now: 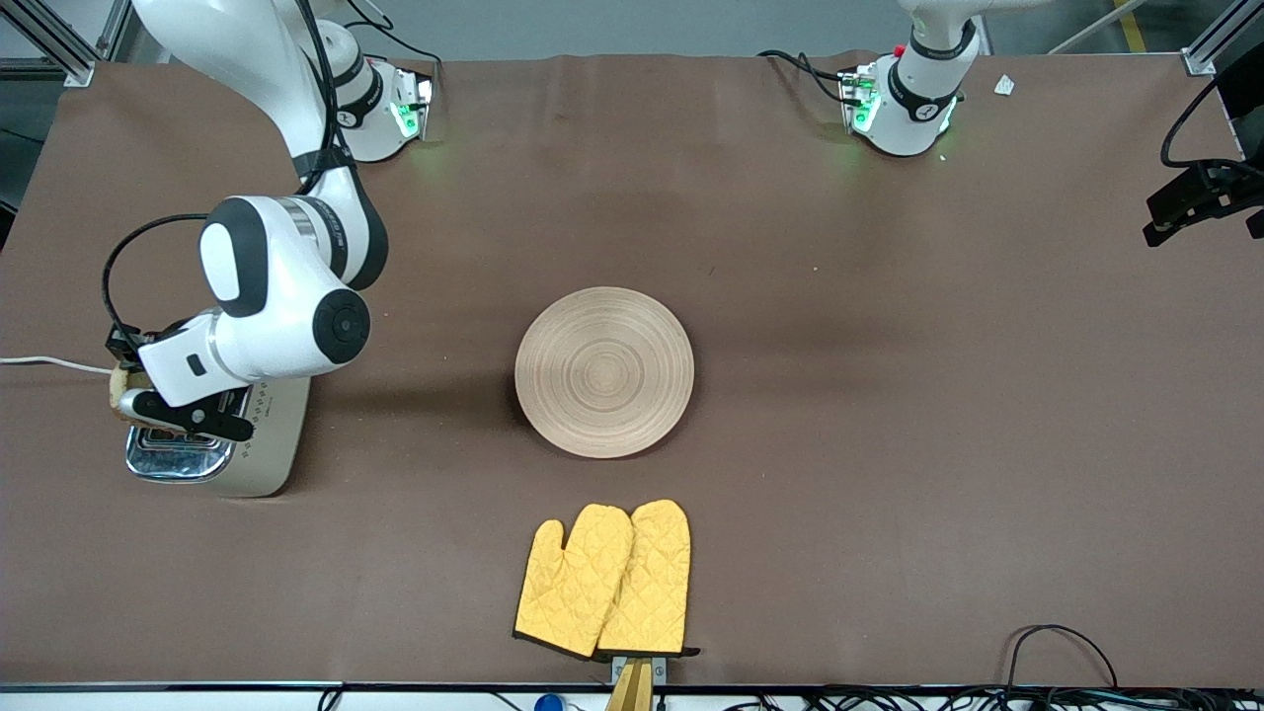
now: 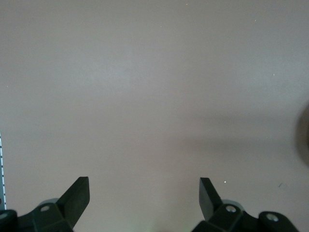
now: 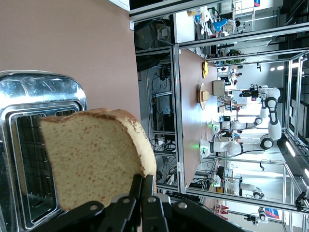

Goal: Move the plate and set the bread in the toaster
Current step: 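Lower the bread into the toaster slot with the right gripper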

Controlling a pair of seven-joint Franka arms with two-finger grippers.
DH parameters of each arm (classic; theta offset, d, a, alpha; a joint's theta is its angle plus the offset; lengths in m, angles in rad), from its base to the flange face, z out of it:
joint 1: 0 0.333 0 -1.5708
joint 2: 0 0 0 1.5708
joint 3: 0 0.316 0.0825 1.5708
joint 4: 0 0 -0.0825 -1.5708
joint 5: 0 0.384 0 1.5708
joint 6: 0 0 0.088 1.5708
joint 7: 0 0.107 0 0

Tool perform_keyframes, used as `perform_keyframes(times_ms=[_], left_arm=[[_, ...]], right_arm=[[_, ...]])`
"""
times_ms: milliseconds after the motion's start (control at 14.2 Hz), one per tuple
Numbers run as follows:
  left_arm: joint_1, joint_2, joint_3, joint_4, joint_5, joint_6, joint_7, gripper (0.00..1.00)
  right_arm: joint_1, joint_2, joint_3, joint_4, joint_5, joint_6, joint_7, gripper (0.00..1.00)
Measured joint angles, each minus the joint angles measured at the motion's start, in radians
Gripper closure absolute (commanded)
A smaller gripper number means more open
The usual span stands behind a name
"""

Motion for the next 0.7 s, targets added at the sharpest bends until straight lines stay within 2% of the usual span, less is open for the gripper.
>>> perform_keyframes(times_ms=[702], left_arm=[[0.0,0.001,0.0,-0.001,0.0,0.0,0.0,0.0]], right_arm=[[-0.002,0.004,0.002,-0.044,0.0,0.007,0.077,1.0]])
